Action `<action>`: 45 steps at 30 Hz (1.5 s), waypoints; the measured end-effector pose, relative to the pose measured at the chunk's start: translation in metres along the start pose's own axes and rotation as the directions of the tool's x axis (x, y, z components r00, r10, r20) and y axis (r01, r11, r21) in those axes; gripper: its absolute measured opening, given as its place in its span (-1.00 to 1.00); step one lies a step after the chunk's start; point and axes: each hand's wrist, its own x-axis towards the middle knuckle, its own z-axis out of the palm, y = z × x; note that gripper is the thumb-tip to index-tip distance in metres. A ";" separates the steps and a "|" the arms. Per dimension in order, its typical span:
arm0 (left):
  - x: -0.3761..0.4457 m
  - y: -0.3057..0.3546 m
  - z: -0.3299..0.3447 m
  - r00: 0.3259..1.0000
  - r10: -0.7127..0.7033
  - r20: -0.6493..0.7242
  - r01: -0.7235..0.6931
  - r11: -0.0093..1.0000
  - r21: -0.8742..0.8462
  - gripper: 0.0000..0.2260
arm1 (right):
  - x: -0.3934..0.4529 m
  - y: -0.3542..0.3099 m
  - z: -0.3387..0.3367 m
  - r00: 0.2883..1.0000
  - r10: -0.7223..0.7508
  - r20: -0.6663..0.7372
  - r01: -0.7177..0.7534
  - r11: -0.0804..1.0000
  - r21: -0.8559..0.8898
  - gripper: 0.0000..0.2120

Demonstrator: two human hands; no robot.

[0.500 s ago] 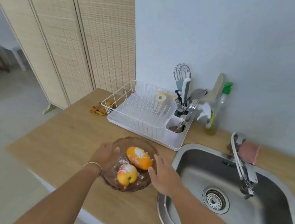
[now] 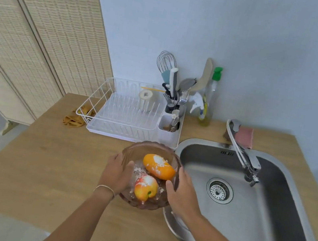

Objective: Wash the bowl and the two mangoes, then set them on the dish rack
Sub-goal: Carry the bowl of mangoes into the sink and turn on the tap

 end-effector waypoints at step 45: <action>-0.048 0.091 0.253 0.853 0.014 0.522 -0.154 0.962 0.226 -0.34 | 0.041 0.226 -0.160 0.964 0.229 -0.134 -0.246 0.961 -0.123 -0.57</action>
